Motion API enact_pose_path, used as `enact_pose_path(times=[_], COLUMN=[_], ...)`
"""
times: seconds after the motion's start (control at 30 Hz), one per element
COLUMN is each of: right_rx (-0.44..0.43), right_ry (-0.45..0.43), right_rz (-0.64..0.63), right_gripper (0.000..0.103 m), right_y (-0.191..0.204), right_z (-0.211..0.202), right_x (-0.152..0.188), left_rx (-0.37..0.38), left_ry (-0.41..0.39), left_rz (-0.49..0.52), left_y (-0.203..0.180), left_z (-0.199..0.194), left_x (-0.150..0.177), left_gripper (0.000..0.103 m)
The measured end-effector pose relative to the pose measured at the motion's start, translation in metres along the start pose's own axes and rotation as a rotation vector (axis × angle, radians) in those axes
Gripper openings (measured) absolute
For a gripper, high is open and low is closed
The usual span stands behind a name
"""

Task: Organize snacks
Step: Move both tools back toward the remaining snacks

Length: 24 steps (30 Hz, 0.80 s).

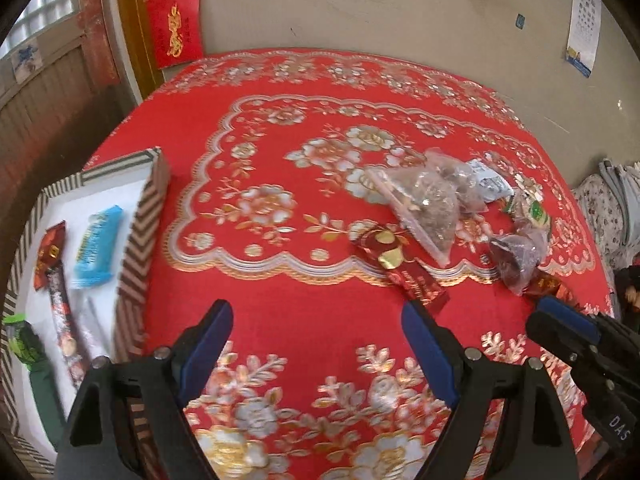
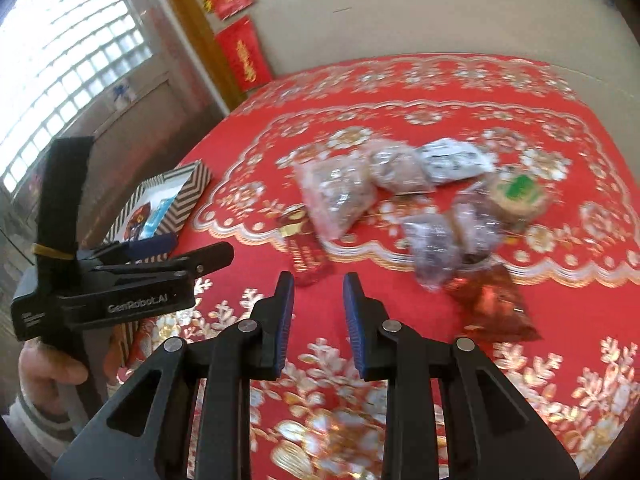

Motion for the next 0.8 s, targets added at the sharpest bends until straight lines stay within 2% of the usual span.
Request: enact_pose_path(times=[0.23, 0.8], right_rx=[0.008, 0.014], right_ry=[-0.024, -0.057], right_rz=[0.036, 0.089], right_gripper=[0.025, 0.025], right_y=[-0.02, -0.056], right_z=[-0.014, -0.034], right_x=[0.005, 0.015], left_rx=[0.009, -0.009], left_ry=[0.016, 0.038], left_rz=[-0.037, -0.051], left_y=[-0.012, -0.032], left_z=[0.005, 0.018], left_x=[0.002, 0.007], left_gripper=[0.088, 0.088])
Point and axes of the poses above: each gripper's, at about its wrist camera, not at the fingertips, and z roughly the way its jaws point, y to its left, x to its underside, the point moved 1 cm from there along z, roughly the way its jaws point, and after that the axes turned 14 degrees about -z, right-handed, at the moved point
